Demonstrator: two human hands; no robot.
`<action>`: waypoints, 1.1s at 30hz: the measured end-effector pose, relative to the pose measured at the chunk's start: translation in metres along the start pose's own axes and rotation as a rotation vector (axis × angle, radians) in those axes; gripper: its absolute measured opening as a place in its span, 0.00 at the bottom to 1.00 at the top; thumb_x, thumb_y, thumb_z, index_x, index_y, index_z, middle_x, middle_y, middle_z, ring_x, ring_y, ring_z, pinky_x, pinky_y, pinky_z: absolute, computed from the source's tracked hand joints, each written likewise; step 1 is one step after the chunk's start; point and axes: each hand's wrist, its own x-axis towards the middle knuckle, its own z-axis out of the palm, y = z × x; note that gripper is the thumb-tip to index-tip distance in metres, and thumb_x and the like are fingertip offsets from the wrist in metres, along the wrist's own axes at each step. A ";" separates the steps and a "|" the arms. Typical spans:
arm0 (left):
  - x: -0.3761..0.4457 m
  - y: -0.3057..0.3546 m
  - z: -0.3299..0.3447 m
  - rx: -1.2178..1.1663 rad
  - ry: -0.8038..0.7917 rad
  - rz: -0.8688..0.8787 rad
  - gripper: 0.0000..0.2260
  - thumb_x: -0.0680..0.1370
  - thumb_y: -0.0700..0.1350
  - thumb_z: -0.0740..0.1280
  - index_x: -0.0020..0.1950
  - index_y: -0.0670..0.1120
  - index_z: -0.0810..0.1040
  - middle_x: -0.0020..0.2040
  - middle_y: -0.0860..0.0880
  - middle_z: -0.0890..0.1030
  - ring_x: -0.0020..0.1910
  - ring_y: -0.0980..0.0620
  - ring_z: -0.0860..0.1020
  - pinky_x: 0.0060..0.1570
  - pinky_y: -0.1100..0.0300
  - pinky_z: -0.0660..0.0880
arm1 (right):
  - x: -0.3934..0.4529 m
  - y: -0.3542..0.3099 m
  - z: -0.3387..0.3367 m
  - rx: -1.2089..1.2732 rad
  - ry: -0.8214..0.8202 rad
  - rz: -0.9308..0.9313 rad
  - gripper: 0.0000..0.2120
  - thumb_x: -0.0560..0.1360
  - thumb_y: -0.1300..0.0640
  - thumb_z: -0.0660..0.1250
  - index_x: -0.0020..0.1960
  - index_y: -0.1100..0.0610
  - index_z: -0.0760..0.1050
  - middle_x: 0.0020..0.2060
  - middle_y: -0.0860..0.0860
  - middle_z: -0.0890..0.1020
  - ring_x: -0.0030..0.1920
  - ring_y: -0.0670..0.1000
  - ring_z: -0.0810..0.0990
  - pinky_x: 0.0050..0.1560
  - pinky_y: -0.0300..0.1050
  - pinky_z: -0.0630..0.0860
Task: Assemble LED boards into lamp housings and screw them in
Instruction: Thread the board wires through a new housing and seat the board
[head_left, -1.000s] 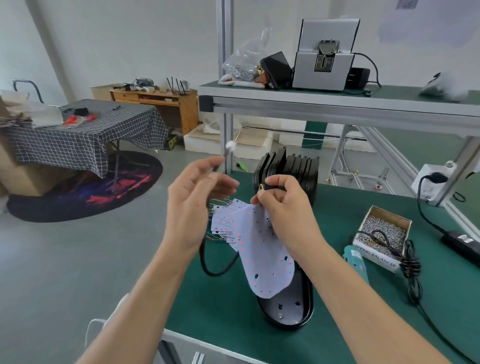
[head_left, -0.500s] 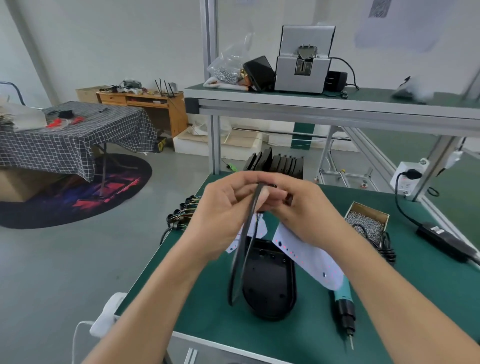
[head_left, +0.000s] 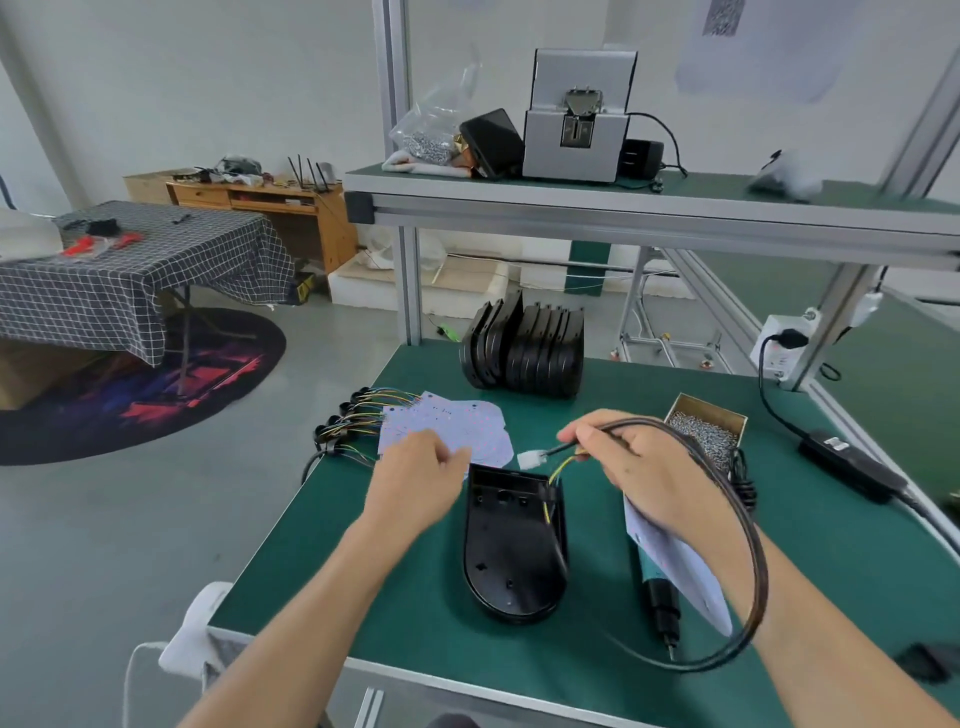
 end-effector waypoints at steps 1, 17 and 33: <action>0.001 -0.009 0.011 0.041 -0.058 -0.035 0.20 0.80 0.57 0.66 0.34 0.46 0.71 0.29 0.51 0.75 0.37 0.44 0.75 0.39 0.55 0.71 | 0.000 0.005 0.002 -0.020 -0.013 0.000 0.11 0.83 0.65 0.65 0.49 0.59 0.86 0.37 0.39 0.85 0.37 0.36 0.81 0.43 0.26 0.72; -0.007 -0.013 0.050 -0.332 -0.010 -0.061 0.05 0.76 0.48 0.70 0.41 0.50 0.78 0.28 0.61 0.79 0.30 0.65 0.74 0.30 0.72 0.67 | 0.020 0.031 0.025 -0.170 -0.165 0.099 0.12 0.82 0.60 0.66 0.48 0.49 0.87 0.40 0.44 0.88 0.46 0.42 0.85 0.55 0.40 0.79; -0.027 0.017 0.031 -0.664 -0.098 0.142 0.11 0.70 0.49 0.68 0.52 0.54 0.74 0.36 0.52 0.80 0.32 0.52 0.74 0.37 0.56 0.70 | 0.020 0.019 0.026 -0.069 -0.079 -0.023 0.10 0.82 0.59 0.68 0.50 0.48 0.86 0.45 0.39 0.86 0.50 0.41 0.83 0.54 0.40 0.77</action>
